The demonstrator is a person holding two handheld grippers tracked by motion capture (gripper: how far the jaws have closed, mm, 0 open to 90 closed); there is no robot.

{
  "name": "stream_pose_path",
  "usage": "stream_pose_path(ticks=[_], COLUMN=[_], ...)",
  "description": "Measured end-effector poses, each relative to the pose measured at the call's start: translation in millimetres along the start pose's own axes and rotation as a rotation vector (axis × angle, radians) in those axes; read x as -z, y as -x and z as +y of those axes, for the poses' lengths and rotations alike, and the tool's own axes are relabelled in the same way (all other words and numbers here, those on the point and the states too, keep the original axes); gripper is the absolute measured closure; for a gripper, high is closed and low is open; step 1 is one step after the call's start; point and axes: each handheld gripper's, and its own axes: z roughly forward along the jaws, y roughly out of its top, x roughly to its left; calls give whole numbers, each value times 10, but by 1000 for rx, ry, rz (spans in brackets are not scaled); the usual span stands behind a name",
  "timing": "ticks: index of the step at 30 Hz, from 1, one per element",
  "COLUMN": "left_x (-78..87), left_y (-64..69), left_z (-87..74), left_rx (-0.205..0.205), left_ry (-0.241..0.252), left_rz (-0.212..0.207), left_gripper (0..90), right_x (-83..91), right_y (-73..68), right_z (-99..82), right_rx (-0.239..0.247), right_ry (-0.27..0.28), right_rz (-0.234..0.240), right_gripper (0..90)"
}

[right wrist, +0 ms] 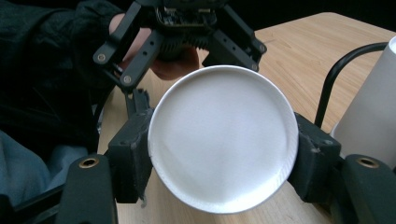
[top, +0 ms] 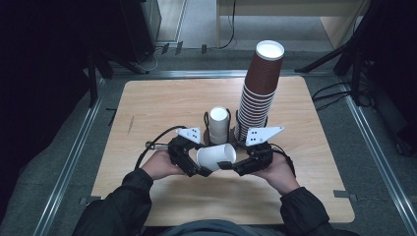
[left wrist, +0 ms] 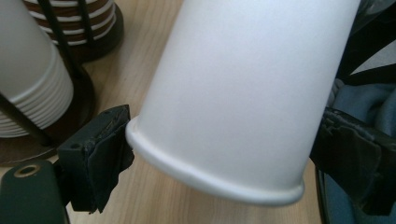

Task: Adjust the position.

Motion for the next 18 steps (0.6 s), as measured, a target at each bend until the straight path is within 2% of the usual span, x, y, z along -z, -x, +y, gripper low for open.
stream_pose_path(ticks=[6, 11, 18], left_x=[-43, -21, 32], left_y=[18, 20, 27], left_z=[3, 8, 9], left_rx=[2, 3, -17], left_ry=[8, 43, 49], left_rz=[-13, -24, -16], left_gripper=[85, 155, 211], right_x=[0, -7, -6], right_y=[-8, -5, 6], right_z=[26, 21, 13], right_rx=[-16, -25, -43], right_ry=[52, 59, 68], right_rz=[30, 35, 44], right_gripper=[332, 330, 333])
